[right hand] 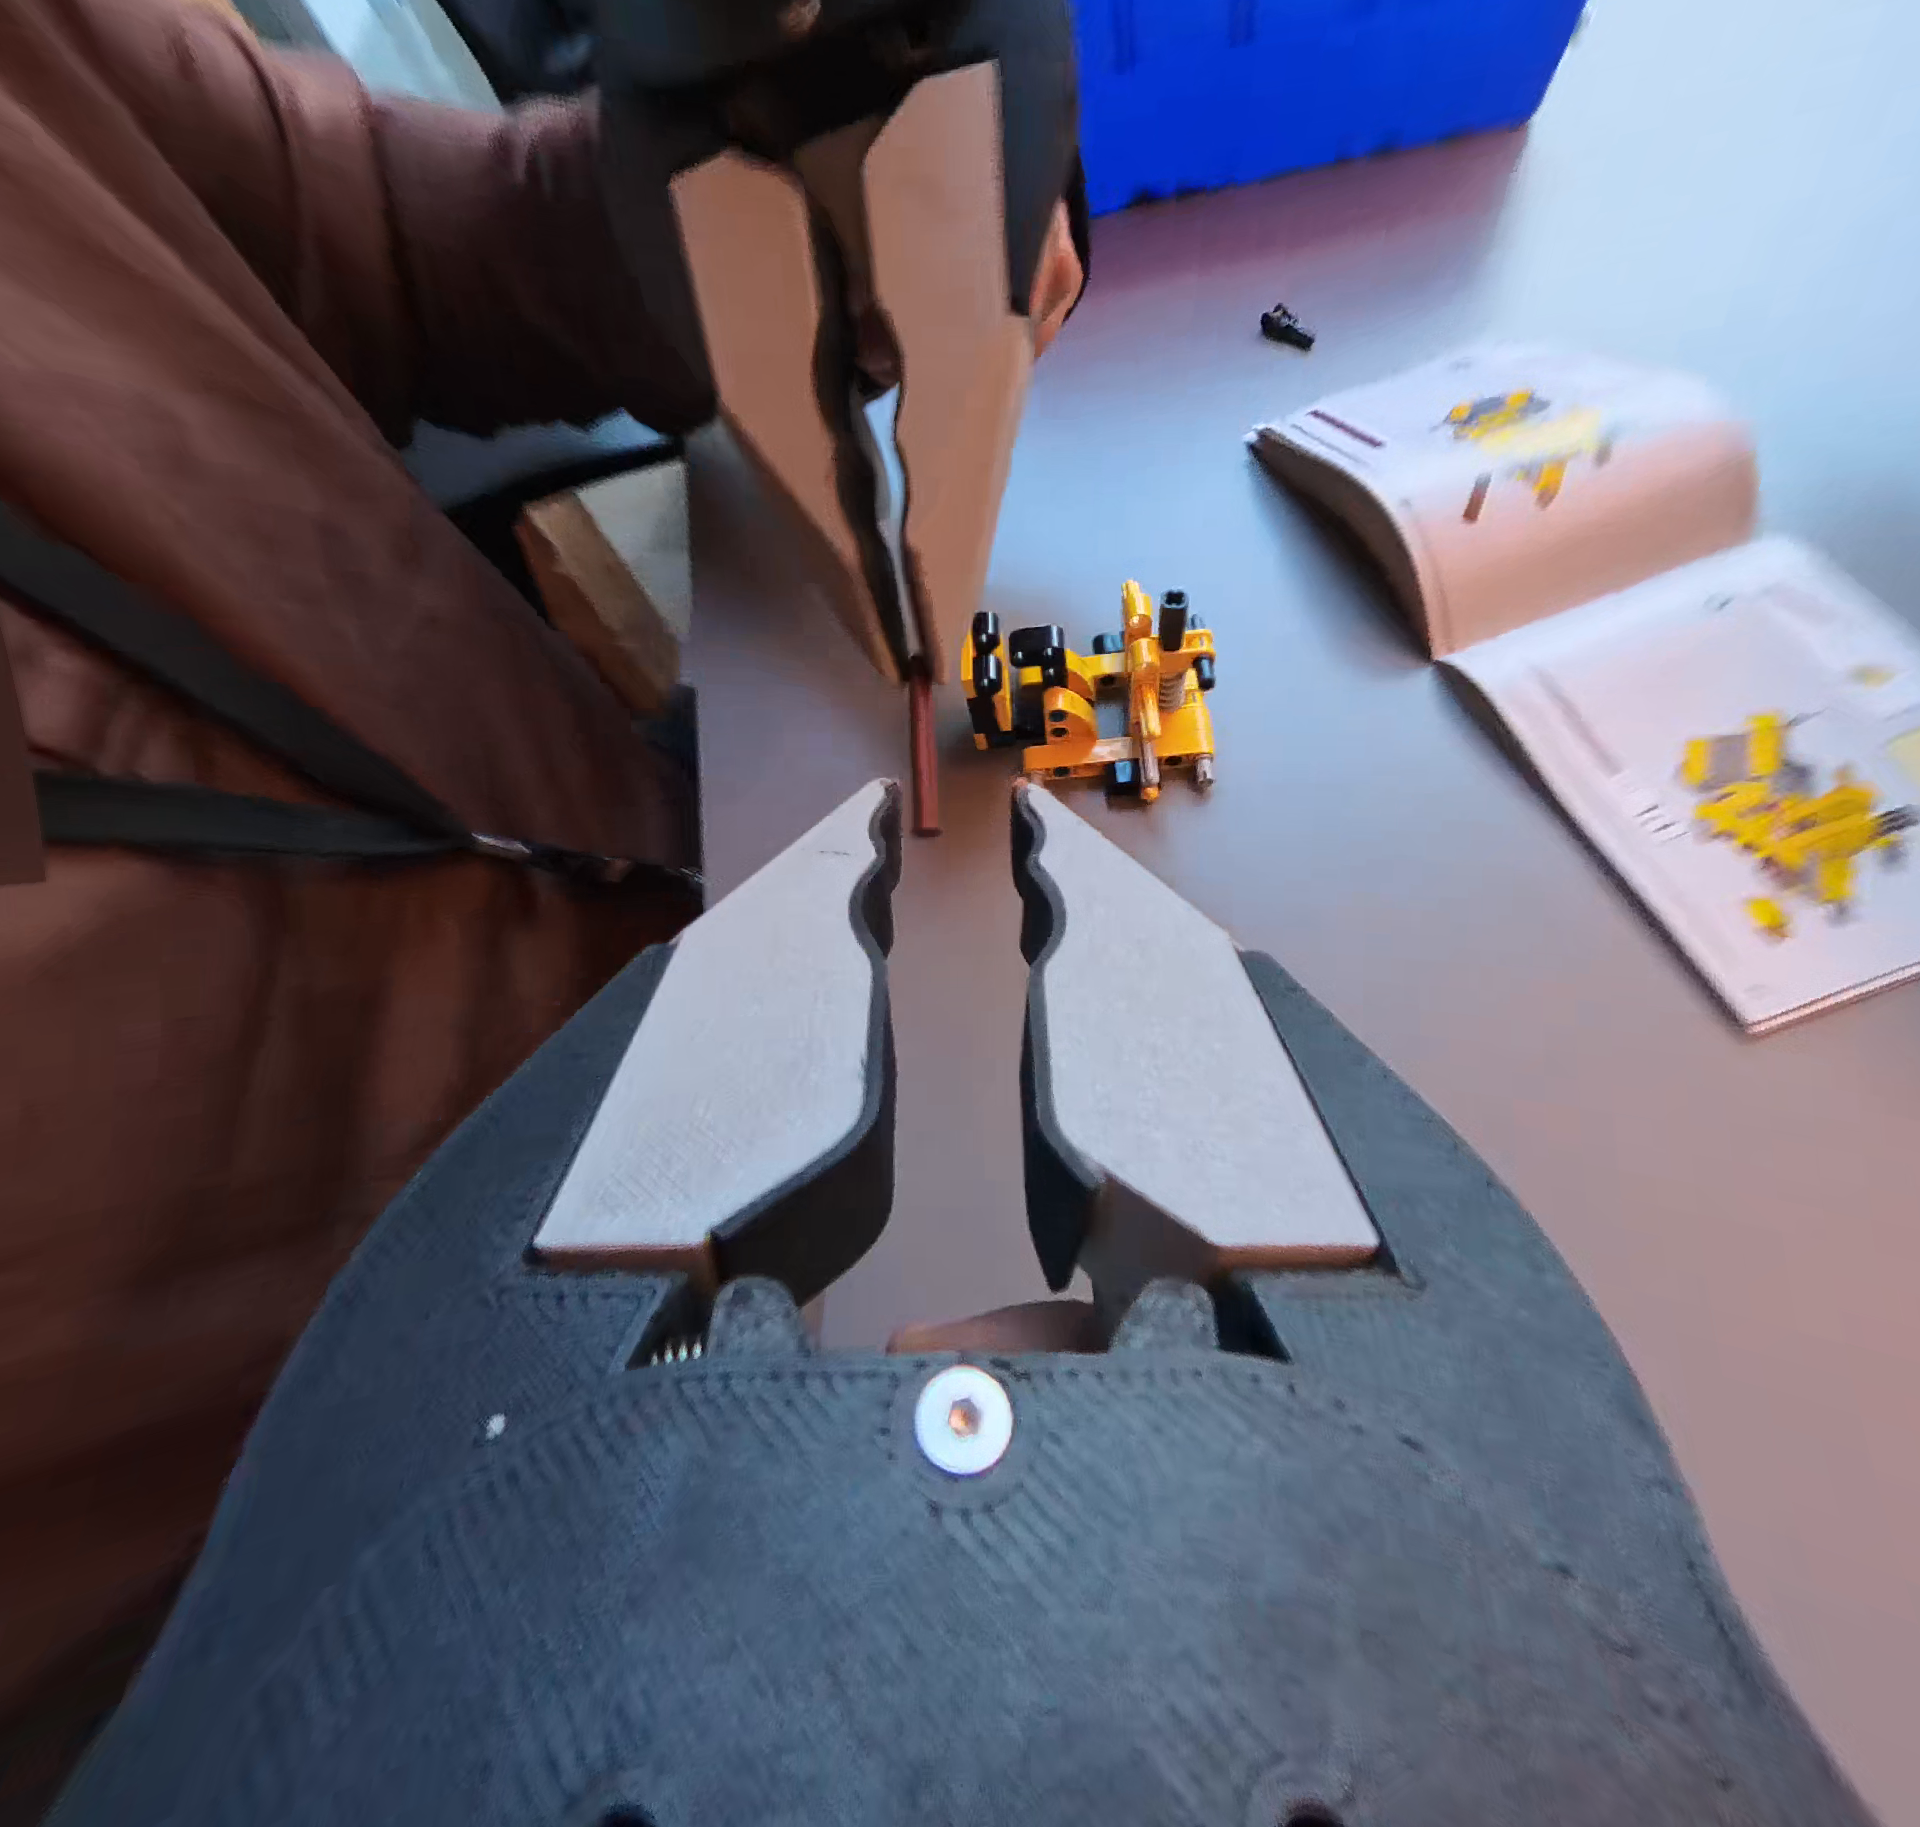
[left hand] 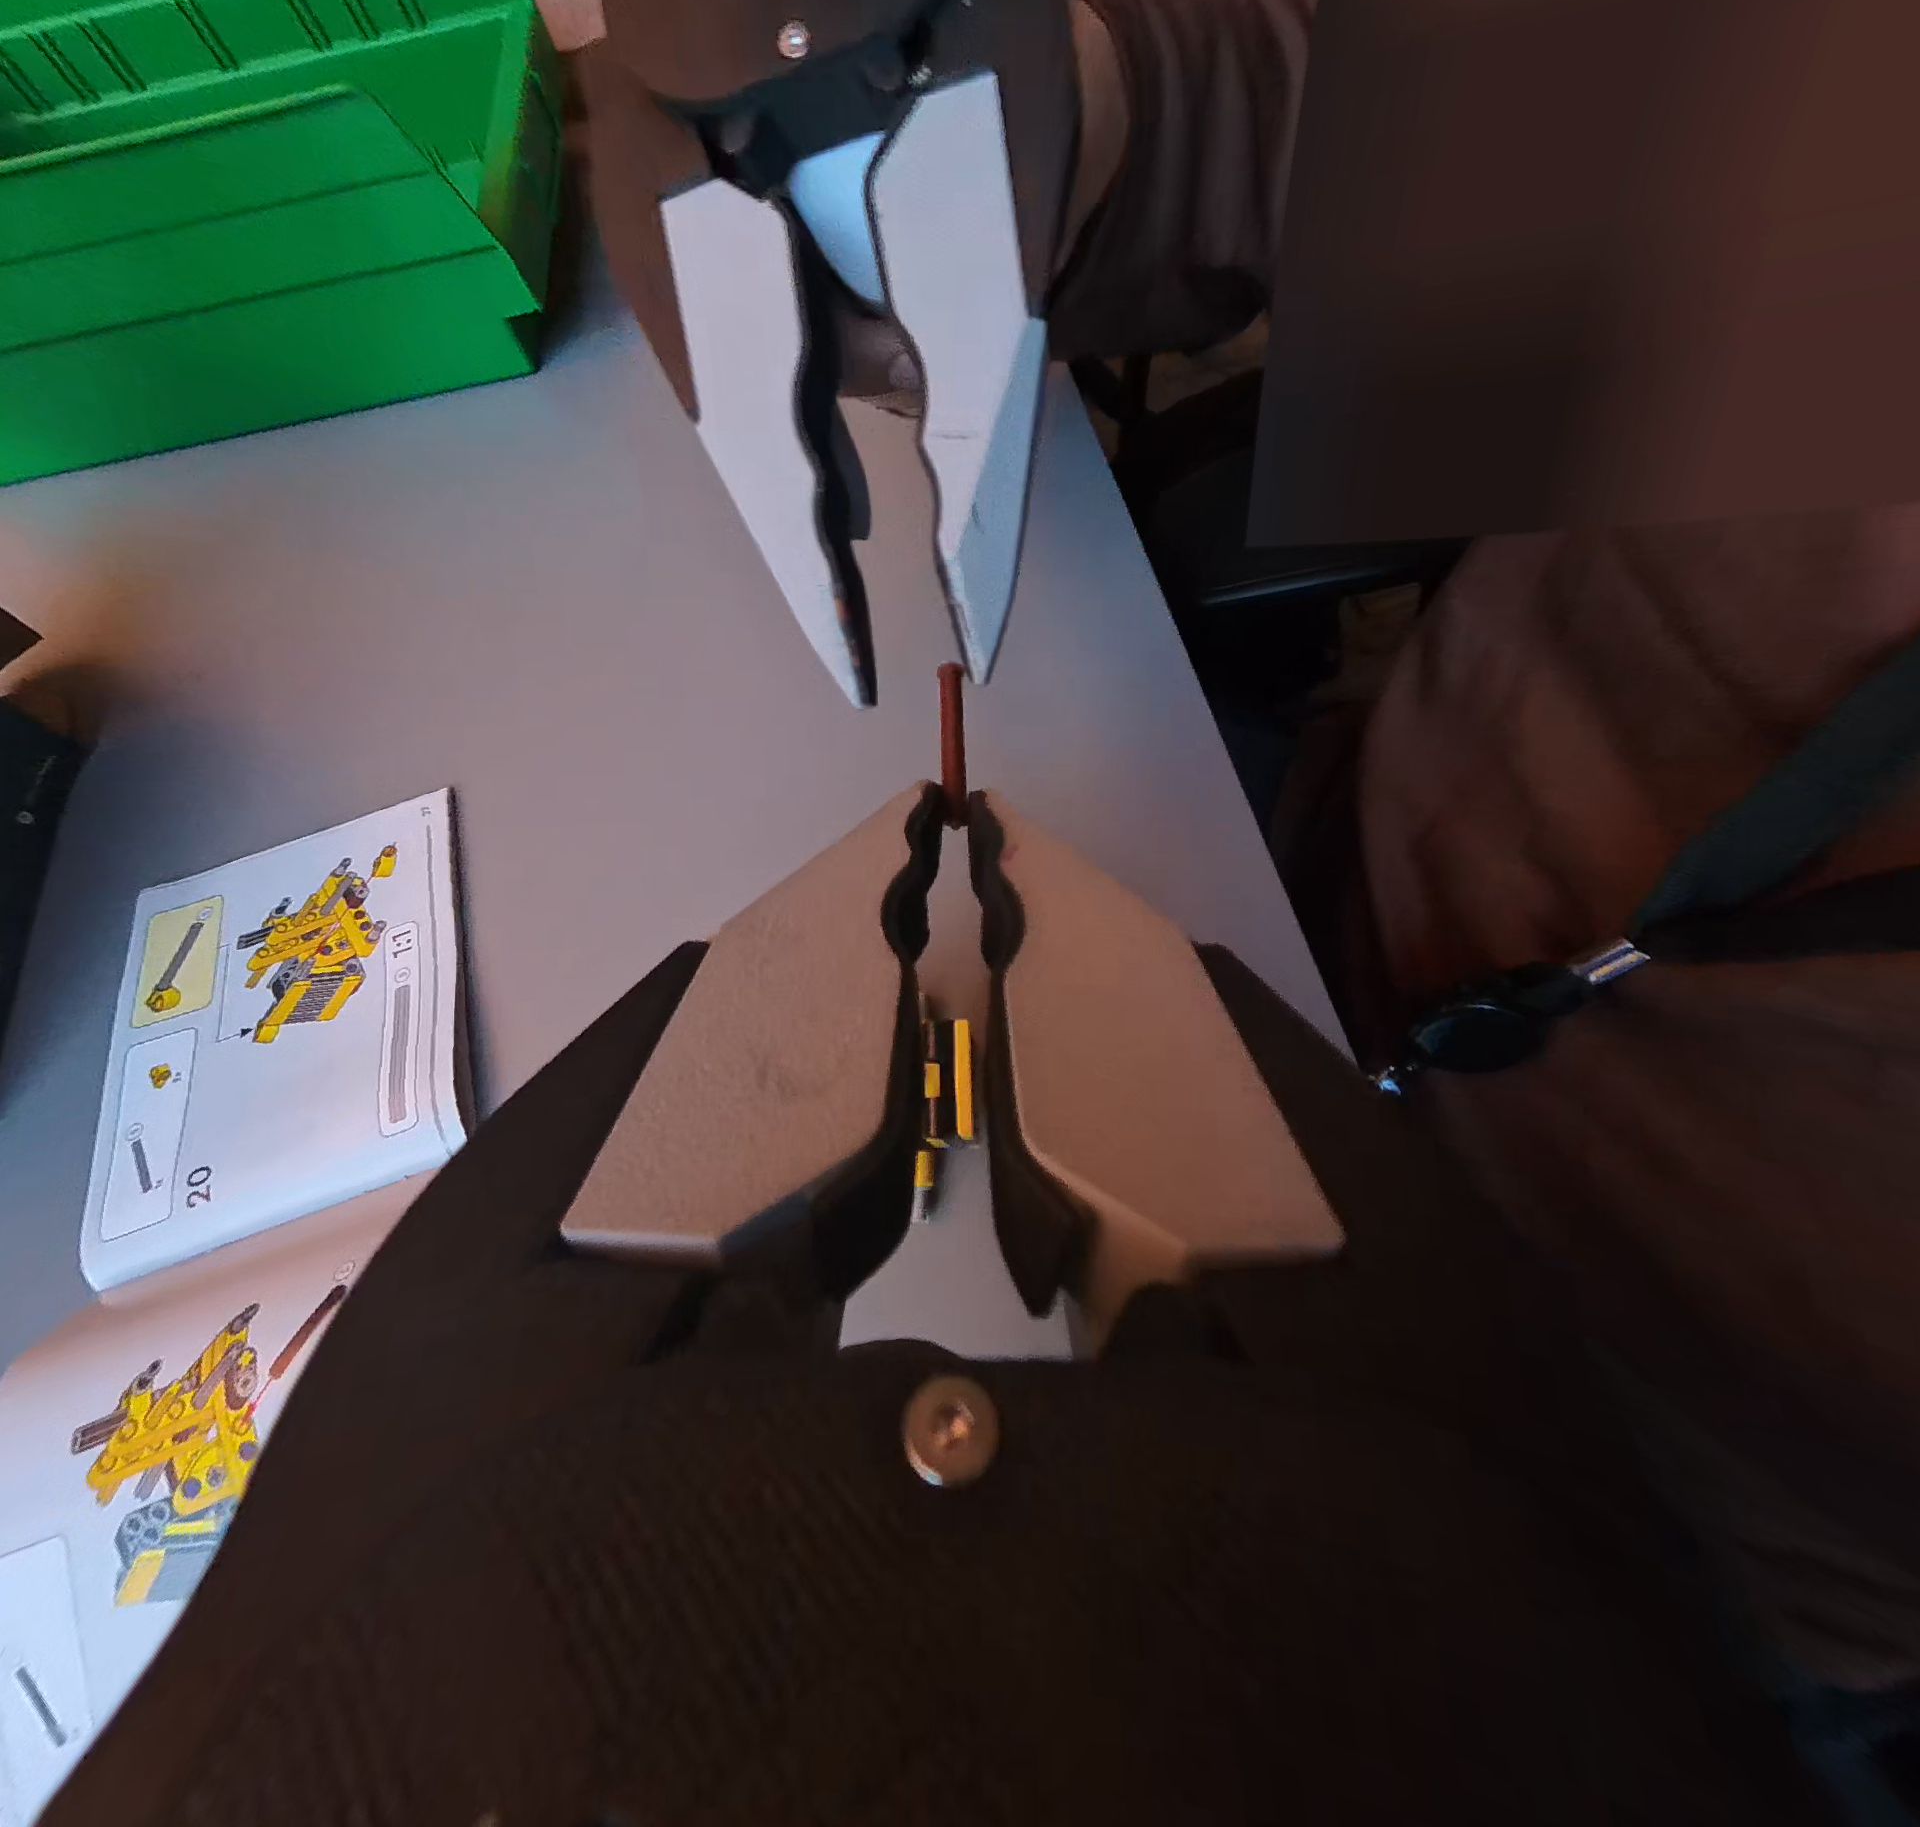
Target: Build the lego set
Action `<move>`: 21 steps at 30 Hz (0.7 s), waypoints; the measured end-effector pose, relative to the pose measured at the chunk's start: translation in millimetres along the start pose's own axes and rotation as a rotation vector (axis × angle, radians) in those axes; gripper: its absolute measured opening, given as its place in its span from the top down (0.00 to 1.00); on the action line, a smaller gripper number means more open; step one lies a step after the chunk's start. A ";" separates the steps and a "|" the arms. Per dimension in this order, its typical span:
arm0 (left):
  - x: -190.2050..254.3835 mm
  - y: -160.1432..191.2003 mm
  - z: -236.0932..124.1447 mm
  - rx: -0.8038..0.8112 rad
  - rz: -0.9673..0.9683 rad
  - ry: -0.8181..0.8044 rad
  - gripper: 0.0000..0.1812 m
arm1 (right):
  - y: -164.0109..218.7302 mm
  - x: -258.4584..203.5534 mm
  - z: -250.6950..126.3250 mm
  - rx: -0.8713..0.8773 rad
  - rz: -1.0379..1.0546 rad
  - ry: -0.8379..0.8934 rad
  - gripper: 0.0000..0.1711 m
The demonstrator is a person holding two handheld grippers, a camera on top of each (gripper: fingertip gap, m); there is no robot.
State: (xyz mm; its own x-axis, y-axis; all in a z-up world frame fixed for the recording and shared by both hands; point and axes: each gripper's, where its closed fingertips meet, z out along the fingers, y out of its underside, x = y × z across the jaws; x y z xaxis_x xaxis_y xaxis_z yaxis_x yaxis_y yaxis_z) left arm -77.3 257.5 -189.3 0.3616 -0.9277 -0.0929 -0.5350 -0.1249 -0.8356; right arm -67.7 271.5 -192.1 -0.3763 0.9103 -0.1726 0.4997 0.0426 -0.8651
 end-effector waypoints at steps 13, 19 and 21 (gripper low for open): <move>4.2 0.3 -2.6 0.037 -0.035 0.023 0.99 | 2.6 -9.0 4.1 -0.020 -0.107 0.048 0.98; 7.0 1.9 -2.3 0.036 -0.060 0.045 0.99 | 4.4 -11.4 8.1 -0.063 -0.134 0.063 0.99; 7.3 3.5 -1.6 0.026 -0.060 0.046 0.99 | 5.7 -11.5 9.4 -0.080 -0.143 0.066 0.99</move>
State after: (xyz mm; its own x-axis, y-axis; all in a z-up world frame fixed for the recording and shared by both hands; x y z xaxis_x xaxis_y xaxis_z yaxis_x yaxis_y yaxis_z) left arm -77.7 249.8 -192.0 0.3565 -0.9341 -0.0179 -0.4931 -0.1718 -0.8529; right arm -67.8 257.5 -199.5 -0.3969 0.9177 -0.0169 0.5062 0.2035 -0.8381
